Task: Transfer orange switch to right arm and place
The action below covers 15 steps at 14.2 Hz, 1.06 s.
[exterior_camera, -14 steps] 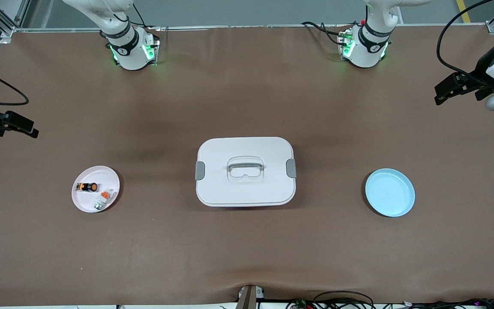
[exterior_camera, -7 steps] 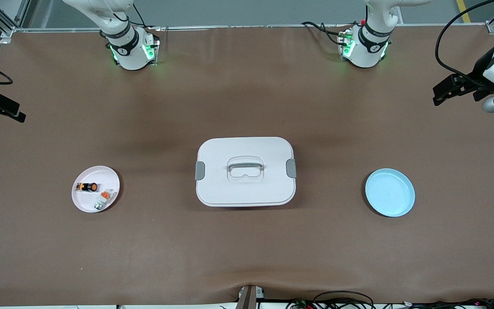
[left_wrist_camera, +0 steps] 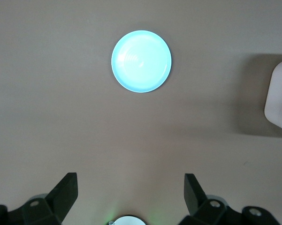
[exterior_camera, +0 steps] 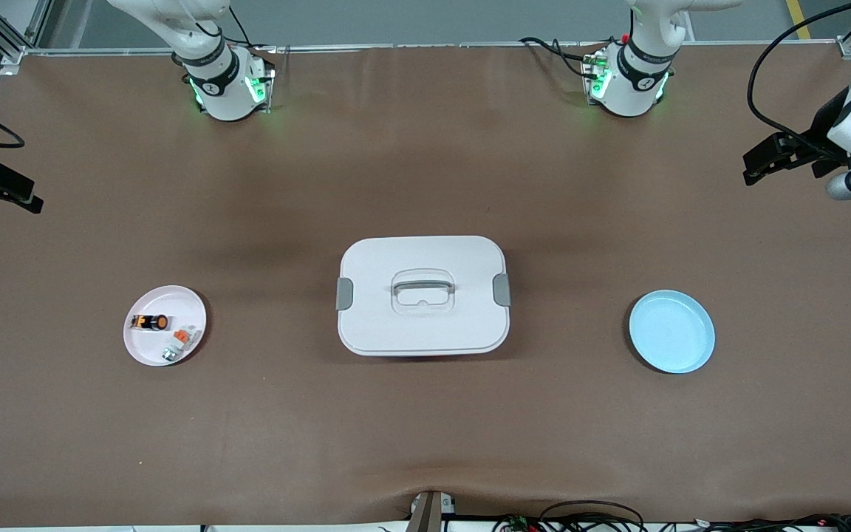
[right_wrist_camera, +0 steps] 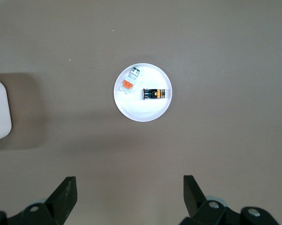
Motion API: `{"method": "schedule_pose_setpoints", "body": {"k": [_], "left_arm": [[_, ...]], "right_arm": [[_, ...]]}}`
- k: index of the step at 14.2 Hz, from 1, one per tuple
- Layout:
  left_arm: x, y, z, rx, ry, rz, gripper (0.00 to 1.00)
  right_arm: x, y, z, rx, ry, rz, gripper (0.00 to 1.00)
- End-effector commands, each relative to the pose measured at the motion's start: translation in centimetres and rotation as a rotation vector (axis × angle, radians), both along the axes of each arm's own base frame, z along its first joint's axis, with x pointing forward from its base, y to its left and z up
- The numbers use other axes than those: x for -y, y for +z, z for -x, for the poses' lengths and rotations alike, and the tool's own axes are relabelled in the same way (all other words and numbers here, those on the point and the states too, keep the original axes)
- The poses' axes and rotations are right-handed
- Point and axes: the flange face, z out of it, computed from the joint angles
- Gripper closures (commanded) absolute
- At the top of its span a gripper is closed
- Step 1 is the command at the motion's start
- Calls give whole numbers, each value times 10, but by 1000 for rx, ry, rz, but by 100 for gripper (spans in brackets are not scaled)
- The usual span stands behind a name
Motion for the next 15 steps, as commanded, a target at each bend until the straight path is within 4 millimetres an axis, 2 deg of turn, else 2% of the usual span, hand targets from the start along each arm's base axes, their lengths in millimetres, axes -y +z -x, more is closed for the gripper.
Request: {"method": "schedule_pose_setpoints", "body": {"k": [1,6,10,15], "left_arm": [[-1,1,0,6,13,17,0],[-1,7,1,18,9,12,0],[-8,14,0,29,-2,10,0],[-9,25,-1,47,-12,11,0]], "right_arm": [[-3,2,3,1,11,21,0],[-1,3,5,-2,-8,0,0],[1,12,13,3,-15,1,0],[3,9,14,-3,-18,-1,0]]}}
